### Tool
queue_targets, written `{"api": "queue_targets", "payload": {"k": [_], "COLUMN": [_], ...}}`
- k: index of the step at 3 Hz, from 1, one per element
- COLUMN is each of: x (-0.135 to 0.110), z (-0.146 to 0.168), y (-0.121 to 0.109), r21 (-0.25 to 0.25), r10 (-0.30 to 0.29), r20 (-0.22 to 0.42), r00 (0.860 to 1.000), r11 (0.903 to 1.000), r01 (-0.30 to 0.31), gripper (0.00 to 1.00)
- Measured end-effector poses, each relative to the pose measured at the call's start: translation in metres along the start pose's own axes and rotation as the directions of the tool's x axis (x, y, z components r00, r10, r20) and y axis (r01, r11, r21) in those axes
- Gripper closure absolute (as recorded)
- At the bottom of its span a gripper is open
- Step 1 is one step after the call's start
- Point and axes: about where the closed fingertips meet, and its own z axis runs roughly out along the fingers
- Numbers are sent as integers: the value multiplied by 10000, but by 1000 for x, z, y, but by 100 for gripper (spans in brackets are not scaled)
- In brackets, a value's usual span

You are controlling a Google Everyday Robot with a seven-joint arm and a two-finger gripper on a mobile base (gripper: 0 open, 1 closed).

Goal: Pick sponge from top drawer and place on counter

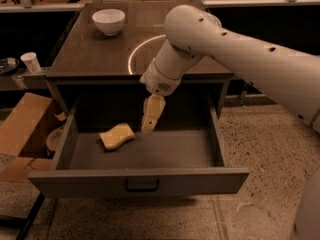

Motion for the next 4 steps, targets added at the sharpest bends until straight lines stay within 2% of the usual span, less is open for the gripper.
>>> {"api": "queue_targets", "payload": {"k": [2,3,4], "x": [30,32,18], "z": [93,131,161], "y": [-7,-18,-39], "r21": [-452,-89,612], "r10": [-172,-540,-967], "r20": [-569,-590,-383], "r00": [9982,9968,9946], "r11": [9989,9985,9932], "r01": [146,536,989], "gripper": [0,0,0]}}
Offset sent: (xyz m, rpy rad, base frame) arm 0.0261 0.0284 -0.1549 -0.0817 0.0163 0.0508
